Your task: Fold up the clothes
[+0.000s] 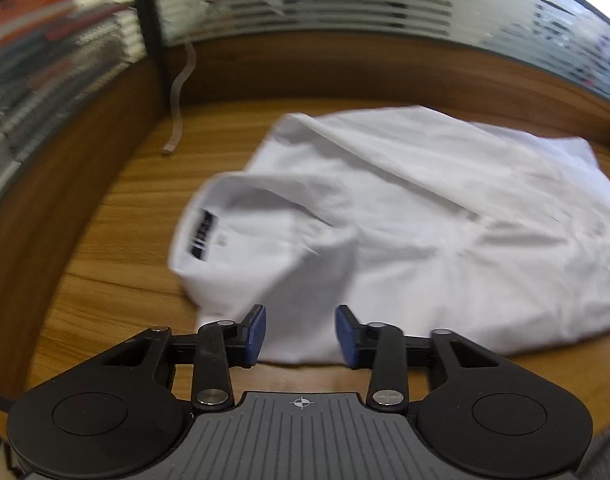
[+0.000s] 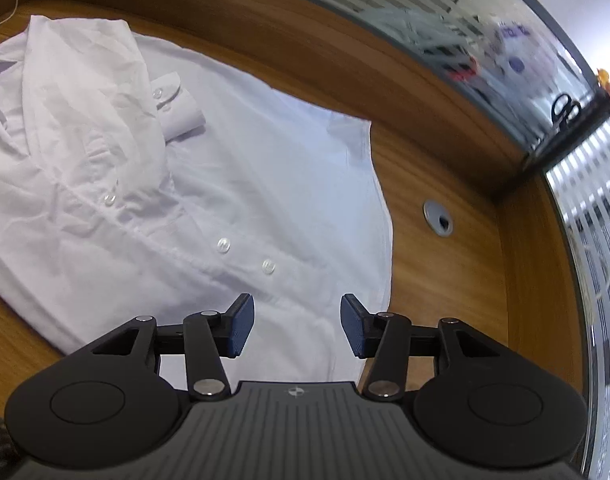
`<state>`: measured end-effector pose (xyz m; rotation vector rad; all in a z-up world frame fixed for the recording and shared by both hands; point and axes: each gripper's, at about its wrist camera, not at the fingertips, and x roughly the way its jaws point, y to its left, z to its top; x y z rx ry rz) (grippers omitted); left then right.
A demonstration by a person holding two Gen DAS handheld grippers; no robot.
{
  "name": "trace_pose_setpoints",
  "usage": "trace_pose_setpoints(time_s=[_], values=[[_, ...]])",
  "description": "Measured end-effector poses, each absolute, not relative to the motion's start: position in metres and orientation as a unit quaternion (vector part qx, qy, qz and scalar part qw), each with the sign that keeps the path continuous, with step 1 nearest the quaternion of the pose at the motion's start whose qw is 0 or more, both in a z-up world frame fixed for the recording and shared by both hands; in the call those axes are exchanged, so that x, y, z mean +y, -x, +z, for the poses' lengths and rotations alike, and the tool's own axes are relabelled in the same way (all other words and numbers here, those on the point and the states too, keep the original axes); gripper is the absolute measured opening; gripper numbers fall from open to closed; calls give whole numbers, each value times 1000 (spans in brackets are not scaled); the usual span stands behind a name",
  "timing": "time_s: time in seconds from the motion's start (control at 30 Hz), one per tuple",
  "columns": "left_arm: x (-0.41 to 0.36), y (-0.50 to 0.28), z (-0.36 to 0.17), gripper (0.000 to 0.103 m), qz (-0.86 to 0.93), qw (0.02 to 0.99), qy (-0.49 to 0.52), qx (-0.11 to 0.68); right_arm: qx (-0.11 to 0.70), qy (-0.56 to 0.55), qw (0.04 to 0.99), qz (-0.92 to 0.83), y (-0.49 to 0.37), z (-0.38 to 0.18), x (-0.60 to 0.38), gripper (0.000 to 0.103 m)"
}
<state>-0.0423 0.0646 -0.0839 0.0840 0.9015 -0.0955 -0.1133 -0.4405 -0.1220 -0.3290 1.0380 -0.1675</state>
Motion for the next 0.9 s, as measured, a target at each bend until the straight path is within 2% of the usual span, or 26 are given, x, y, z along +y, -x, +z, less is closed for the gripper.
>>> trace_pose_setpoints(time_s=[0.33,0.43,0.6,0.8,0.9], values=[[79,-8,-114,36,-47,900,-26,432,538,139,825,-105,136,-142,-418,55],[92,-23,-127,28,-32,893,0,449,542,132,822,-114,140,-143,-418,55],[91,-26,-134,28,-17,890,8,455,538,99,825,-138,147,-139,-433,56],[80,-22,-110,32,9,901,24,433,512,47,840,-175,159,-132,-469,61],[65,-23,-98,37,1,902,24,431,500,2,846,-183,159,-132,-493,61]])
